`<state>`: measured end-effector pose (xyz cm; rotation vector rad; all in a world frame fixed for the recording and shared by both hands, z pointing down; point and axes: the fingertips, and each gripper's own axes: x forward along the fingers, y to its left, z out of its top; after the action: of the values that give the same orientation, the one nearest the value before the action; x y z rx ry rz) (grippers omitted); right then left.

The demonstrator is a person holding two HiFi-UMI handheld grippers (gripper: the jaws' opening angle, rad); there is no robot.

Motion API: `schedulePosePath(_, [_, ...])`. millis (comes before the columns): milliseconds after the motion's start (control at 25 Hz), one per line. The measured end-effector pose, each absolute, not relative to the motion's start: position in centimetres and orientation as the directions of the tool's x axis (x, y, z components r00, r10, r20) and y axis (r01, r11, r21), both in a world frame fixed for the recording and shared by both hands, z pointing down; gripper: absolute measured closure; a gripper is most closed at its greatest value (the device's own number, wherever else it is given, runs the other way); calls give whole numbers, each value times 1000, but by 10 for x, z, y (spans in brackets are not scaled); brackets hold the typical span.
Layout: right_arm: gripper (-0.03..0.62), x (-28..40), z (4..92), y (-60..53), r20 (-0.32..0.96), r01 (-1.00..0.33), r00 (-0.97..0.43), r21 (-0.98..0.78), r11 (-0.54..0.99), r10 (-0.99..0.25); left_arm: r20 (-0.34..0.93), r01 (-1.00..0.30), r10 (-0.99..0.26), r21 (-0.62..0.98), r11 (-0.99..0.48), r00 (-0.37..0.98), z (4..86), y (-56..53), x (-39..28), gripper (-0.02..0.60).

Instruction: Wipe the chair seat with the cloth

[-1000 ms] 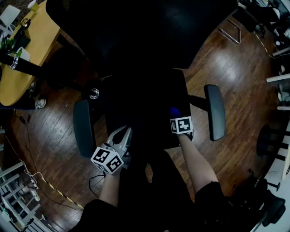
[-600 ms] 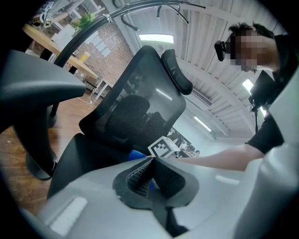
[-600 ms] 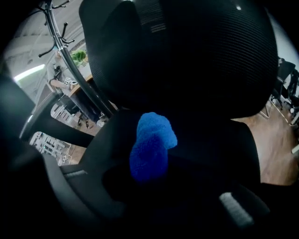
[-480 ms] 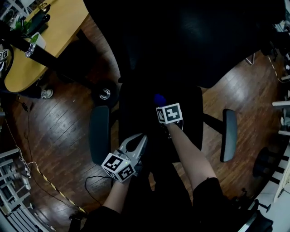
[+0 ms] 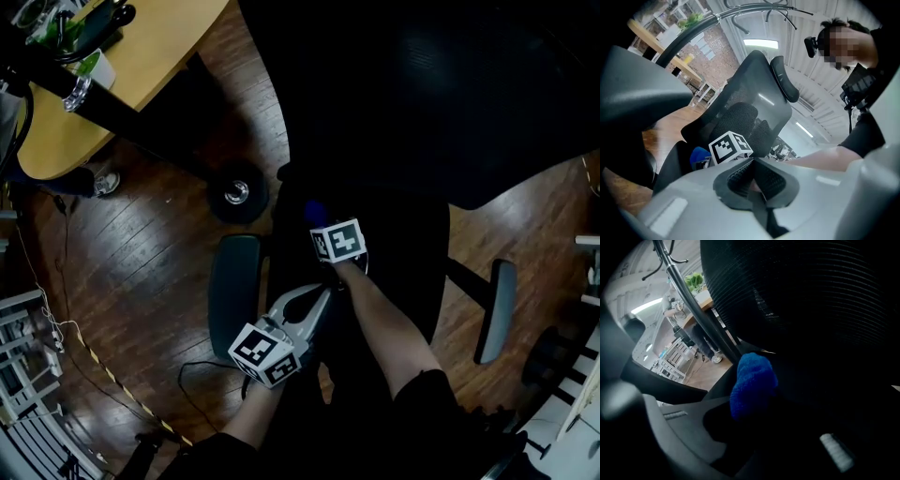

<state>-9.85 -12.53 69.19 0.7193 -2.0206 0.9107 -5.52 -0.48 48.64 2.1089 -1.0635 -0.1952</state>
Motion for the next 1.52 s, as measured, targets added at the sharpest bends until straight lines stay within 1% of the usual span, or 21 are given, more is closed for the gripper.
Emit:
schedulePosePath(160, [555,-85,693,-127,836,-751,-519,-345,563,-180,187,-612,-732,699,-370,655,489,-3,-54,589])
schedulePosePath(320, [554,-47,699,-132,844,-802,-492,-345,488,-212,201,-618,-724,693,-371,660,490,0,-56,589])
schedulePosePath(480, [555,12,705,-135,874,-855,-421,-292,429,-244,225,-627,-710,686,-371,667,497,2,-55,589])
schedulePosePath(760, [555,143,699,-133,914,-930,-281,-185,317,-292,263,-633,-680,677,-375,684,505,4,-40,589])
schedulePosePath(880, [555,185,695,-131,918,-948,-253,-173,267,-305,266,-633,-673,673,-382,690,505,1,-29,589])
schedulePosePath(960, [555,198,694,-129,916,-950,-255,-178,257,-309,267,-631,-667,672,-389,696,504,-1,-20,589])
schedulePosePath(1160, [555,205,688,-131,918,-957,-225,-145,250,-328,269,-631,-659,664,-401,702,504,-4,-5,589])
schedulePosePath(1280, [555,194,681,-133,915,-954,-215,-123,272,-341,265,-634,-674,671,-385,690,503,-5,-5,589])
schedulePosePath(1400, [555,158,681,-131,906,-936,-269,-167,310,-326,262,-643,-690,668,-375,675,499,-4,-9,589])
schedulePosePath(1520, [554,97,676,-131,888,-900,-347,-225,374,-301,251,-648,-707,666,-370,661,490,0,-20,589])
